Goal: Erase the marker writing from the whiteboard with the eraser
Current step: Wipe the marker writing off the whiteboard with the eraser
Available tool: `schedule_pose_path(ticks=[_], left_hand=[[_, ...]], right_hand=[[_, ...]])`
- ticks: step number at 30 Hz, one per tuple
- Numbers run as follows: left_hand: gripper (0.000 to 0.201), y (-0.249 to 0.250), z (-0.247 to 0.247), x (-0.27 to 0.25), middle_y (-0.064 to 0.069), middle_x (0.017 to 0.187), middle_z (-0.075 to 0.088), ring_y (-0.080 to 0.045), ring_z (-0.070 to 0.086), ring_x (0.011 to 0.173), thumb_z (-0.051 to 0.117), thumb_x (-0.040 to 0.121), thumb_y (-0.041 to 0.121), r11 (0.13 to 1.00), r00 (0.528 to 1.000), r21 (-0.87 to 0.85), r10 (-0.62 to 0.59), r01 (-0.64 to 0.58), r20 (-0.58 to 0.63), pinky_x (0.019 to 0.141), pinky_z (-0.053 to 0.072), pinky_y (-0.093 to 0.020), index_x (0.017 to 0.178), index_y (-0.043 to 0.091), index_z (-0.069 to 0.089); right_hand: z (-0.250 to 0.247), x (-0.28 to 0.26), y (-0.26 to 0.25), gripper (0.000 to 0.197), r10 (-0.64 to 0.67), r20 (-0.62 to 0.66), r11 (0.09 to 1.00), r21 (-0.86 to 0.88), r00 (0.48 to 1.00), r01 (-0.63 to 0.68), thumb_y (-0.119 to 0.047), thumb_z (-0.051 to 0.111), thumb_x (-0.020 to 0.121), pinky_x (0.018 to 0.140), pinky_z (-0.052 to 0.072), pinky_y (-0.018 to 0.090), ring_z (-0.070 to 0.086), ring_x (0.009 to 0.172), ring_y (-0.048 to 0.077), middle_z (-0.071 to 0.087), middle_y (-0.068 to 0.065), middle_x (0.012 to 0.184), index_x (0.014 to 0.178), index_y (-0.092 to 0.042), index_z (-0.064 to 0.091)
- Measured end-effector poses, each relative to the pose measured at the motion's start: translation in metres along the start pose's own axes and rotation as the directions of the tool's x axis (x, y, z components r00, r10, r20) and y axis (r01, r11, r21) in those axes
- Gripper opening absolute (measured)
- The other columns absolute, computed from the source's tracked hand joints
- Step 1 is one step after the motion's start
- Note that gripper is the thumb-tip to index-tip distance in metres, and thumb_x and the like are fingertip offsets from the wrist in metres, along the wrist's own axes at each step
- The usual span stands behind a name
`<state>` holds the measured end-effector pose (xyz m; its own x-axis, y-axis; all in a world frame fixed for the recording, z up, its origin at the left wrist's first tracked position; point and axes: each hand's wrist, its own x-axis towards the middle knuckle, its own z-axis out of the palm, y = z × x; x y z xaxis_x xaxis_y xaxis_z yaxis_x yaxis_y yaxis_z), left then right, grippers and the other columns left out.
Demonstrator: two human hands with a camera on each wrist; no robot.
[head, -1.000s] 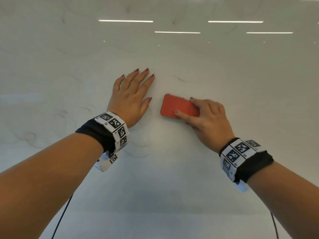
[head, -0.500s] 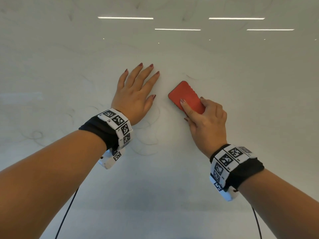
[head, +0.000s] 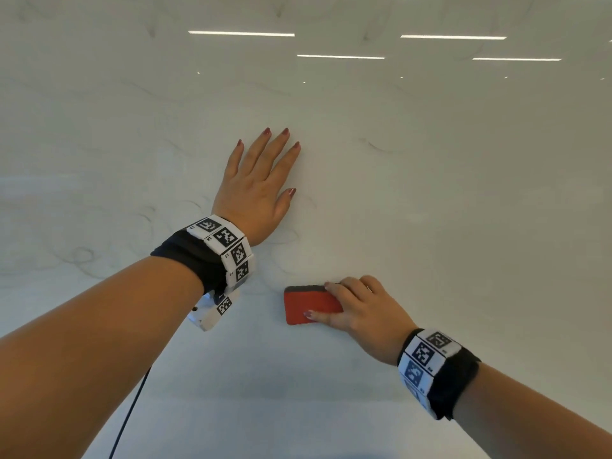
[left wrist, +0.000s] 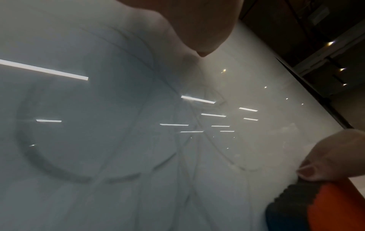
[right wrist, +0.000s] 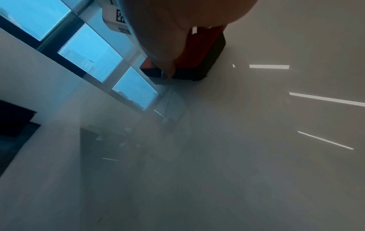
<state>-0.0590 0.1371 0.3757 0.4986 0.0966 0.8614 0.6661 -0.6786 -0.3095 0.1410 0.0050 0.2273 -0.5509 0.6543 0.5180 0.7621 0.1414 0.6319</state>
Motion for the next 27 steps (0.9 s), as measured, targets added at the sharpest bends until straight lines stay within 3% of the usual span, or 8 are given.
schedule_pose_path(ticks=[2, 8, 10, 13, 15, 18, 22, 27], left_hand=[[0.057, -0.003, -0.001, -0.001, -0.003, 0.156, 0.017, -0.024, 0.011, 0.144, 0.036, 0.096, 0.035, 1.0, 1.0, 0.005, -0.003, 0.003, 0.004, 0.116, 0.007, -0.046, 0.149, 0.018, 0.022], [0.056, -0.012, -0.006, -0.007, -0.003, 0.156, 0.018, -0.024, 0.011, 0.144, 0.037, 0.096, 0.034, 1.0, 1.0, -0.009, -0.008, 0.008, -0.003, 0.116, 0.008, -0.046, 0.148, 0.019, 0.023], [0.056, -0.015, -0.007, -0.009, -0.003, 0.156, 0.018, -0.024, 0.012, 0.144, 0.038, 0.096, 0.033, 1.0, 1.0, -0.011, -0.013, 0.013, -0.004, 0.116, 0.008, -0.046, 0.148, 0.019, 0.024], [0.056, -0.019, -0.007, -0.013, -0.004, 0.156, 0.019, -0.024, 0.013, 0.144, 0.039, 0.095, 0.034, 1.0, 1.0, -0.008, -0.02, 0.02, -0.006, 0.116, 0.009, -0.046, 0.148, 0.018, 0.025], [0.056, -0.022, -0.007, -0.015, -0.003, 0.156, 0.02, -0.024, 0.014, 0.144, 0.038, 0.095, 0.034, 1.0, 1.0, -0.01, -0.024, 0.023, -0.001, 0.116, 0.011, -0.046, 0.148, 0.018, 0.025], [0.056, -0.024, -0.007, -0.015, -0.003, 0.155, 0.022, -0.024, 0.017, 0.143, 0.037, 0.095, 0.033, 1.0, 1.0, -0.006, -0.016, 0.016, -0.003, 0.115, 0.015, -0.046, 0.147, 0.018, 0.026], [0.055, -0.024, -0.008, -0.016, -0.003, 0.154, 0.024, -0.024, 0.02, 0.142, 0.036, 0.095, 0.032, 1.0, 1.0, -0.014, -0.006, 0.006, -0.009, 0.114, 0.017, -0.046, 0.147, 0.018, 0.028], [0.054, -0.025, -0.008, -0.016, -0.003, 0.155, 0.023, -0.024, 0.019, 0.142, 0.036, 0.095, 0.03, 1.0, 1.0, -0.016, -0.007, 0.007, -0.004, 0.115, 0.017, -0.045, 0.147, 0.019, 0.027]], right_hand=[[-0.006, 0.006, 0.009, 0.061, 0.014, -0.024, 1.0, -0.018, 1.0, -0.015, -0.015, 0.057, 0.079, 0.085, 0.033, 0.042, 0.051, 0.104, 0.03, 0.055, 0.012, 0.126, 0.134, -0.04, 0.049], [-0.036, 0.039, 0.044, 0.058, 0.274, -0.199, 0.959, -0.012, 0.941, -0.282, -0.021, 0.068, 0.083, 0.085, 0.035, 0.044, 0.048, 0.107, 0.032, 0.055, 0.013, 0.127, 0.133, -0.044, 0.05], [-0.047, 0.048, 0.053, 0.051, 0.387, -0.25, 0.919, 0.026, 0.888, -0.394, -0.025, 0.066, 0.086, 0.085, 0.036, 0.045, 0.049, 0.106, 0.034, 0.055, 0.014, 0.126, 0.131, -0.044, 0.052], [-0.057, 0.061, 0.051, 0.05, 0.585, -0.288, 0.809, 0.147, 0.758, -0.569, -0.023, 0.067, 0.084, 0.085, 0.039, 0.048, 0.051, 0.105, 0.038, 0.054, 0.018, 0.123, 0.13, -0.039, 0.054], [-0.056, 0.069, 0.04, 0.054, 0.629, -0.29, 0.776, 0.179, 0.721, -0.605, -0.021, 0.07, 0.082, 0.083, 0.041, 0.049, 0.052, 0.103, 0.04, 0.054, 0.02, 0.121, 0.132, -0.036, 0.054], [-0.044, 0.068, 0.021, 0.06, 0.528, -0.258, 0.848, 0.118, 0.809, -0.516, -0.019, 0.072, 0.08, 0.08, 0.04, 0.045, 0.052, 0.099, 0.037, 0.055, 0.019, 0.12, 0.133, -0.037, 0.051], [-0.018, 0.044, -0.006, 0.068, 0.257, -0.124, 0.966, 0.023, 0.958, -0.256, -0.016, 0.068, 0.076, 0.081, 0.034, 0.043, 0.051, 0.1, 0.034, 0.053, 0.016, 0.125, 0.136, -0.039, 0.047], [0.0, 0.013, -0.026, 0.063, 0.046, 0.053, 0.999, -0.023, 0.998, -0.044, -0.014, 0.052, 0.078, 0.086, 0.034, 0.043, 0.052, 0.105, 0.031, 0.053, 0.013, 0.126, 0.135, -0.039, 0.046]])
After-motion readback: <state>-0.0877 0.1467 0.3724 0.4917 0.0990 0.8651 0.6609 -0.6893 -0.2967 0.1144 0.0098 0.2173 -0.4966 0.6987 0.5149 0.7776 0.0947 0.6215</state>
